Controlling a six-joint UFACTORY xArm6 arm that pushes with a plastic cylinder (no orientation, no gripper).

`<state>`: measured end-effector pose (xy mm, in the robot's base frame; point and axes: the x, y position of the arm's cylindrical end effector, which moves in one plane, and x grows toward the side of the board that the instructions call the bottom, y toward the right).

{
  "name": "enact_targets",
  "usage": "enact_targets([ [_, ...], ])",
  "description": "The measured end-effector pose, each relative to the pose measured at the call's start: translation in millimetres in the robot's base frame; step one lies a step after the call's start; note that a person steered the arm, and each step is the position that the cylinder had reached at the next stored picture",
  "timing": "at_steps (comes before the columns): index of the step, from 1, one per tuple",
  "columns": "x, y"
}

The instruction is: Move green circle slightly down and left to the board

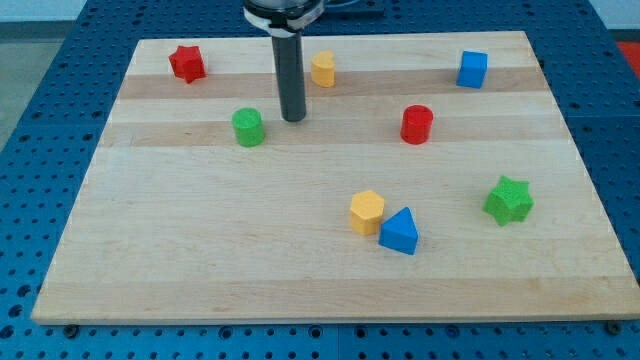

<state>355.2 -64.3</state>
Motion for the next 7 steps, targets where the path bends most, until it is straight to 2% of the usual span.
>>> enact_targets([
  [1,16.6,-24.6],
  [3,97.2,-59.5],
  [4,118.2,-68.1],
  [5,118.2,-68.2],
  [6,118.2,-24.5],
  [7,65.9,19.7],
])
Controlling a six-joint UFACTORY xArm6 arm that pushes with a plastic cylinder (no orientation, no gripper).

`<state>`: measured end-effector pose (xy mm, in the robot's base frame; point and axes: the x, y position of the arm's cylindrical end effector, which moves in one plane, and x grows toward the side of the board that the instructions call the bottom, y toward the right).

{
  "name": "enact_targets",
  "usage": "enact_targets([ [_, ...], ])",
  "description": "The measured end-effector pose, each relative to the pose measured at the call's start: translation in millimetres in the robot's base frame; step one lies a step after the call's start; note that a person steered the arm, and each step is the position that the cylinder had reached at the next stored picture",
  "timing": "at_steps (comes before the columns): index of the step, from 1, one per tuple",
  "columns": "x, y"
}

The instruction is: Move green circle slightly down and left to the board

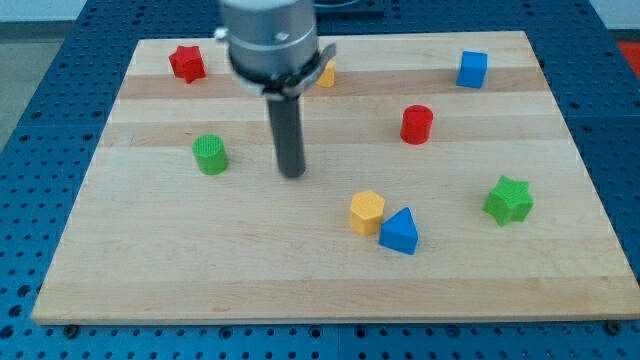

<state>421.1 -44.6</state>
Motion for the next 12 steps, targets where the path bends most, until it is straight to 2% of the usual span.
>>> enact_targets([
  [1,-41.0,-18.6],
  [2,-41.0,-18.7],
  [7,41.2,-135.1],
  [9,42.8,-140.7],
  [10,45.1,-121.5],
  [11,52.9,-75.7],
  [12,53.1,-73.9],
])
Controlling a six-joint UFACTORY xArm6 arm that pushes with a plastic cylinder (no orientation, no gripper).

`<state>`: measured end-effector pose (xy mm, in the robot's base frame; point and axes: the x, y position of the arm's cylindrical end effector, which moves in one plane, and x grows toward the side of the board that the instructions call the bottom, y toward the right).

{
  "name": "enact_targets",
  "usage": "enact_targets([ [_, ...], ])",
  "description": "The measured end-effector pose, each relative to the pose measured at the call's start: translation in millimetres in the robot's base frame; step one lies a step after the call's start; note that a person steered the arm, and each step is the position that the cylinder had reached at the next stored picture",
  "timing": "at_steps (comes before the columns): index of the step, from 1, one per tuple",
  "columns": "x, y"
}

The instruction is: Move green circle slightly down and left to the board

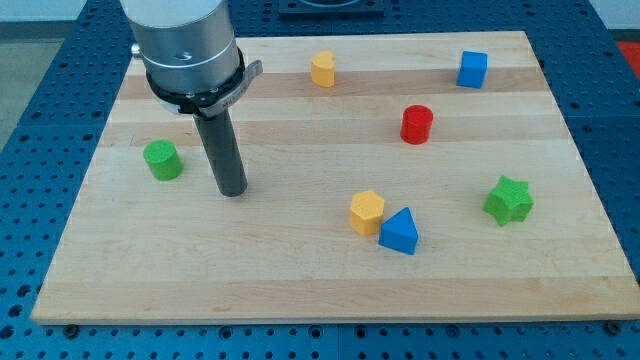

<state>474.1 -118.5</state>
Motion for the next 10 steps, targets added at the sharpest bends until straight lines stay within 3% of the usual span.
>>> enact_targets([
  [3,-4.3,0.0],
  [6,-61.5,24.2],
  [7,-53.9,67.5],
  [10,-22.3,117.1],
])
